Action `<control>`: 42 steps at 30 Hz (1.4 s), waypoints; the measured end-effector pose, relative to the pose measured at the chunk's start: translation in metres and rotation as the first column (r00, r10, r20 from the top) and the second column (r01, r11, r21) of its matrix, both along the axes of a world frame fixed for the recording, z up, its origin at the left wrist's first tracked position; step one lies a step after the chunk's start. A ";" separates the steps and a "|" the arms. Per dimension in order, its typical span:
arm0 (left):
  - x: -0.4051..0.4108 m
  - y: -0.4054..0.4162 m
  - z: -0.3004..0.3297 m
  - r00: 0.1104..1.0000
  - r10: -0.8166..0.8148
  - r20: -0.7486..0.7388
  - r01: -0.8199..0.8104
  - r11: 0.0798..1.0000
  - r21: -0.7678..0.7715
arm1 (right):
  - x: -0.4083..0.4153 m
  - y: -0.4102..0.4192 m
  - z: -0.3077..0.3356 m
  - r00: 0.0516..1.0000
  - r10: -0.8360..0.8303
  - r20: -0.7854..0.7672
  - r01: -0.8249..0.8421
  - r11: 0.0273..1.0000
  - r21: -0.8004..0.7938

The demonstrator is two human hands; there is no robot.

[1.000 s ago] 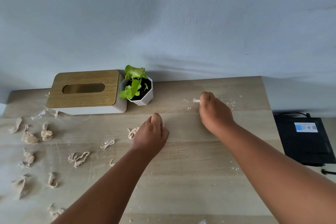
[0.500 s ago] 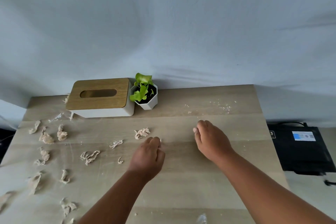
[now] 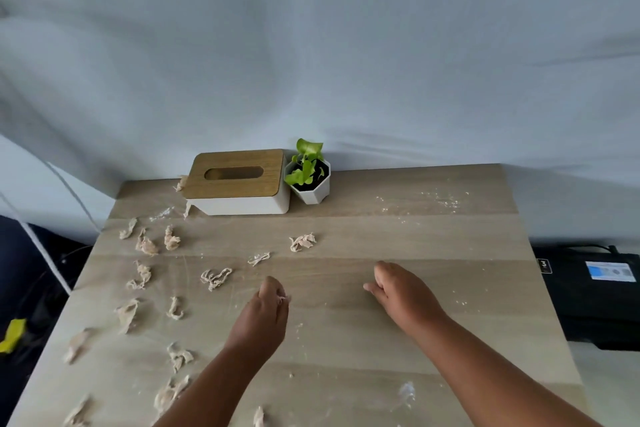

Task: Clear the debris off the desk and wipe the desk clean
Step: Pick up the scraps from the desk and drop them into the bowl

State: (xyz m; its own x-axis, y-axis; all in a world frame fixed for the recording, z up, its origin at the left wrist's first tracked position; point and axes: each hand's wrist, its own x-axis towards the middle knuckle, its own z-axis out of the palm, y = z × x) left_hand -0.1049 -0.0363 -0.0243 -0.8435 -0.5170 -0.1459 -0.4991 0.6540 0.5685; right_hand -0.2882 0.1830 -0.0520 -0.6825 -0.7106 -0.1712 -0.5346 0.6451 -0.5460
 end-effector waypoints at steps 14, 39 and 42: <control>0.036 -0.044 -0.001 0.996 0.076 0.046 -0.074 0.996 -0.041 | 0.035 -0.030 0.014 0.999 -0.038 -0.035 0.039 0.998 0.038; -0.001 -0.109 -0.035 0.985 -0.175 0.004 0.175 0.984 0.031 | 0.039 -0.135 -0.012 0.962 -0.133 -0.238 0.186 0.958 0.219; -0.008 -0.122 -0.031 0.980 -0.195 -0.024 0.196 0.980 0.032 | 0.035 -0.152 -0.014 0.957 -0.205 -0.205 0.247 0.947 0.205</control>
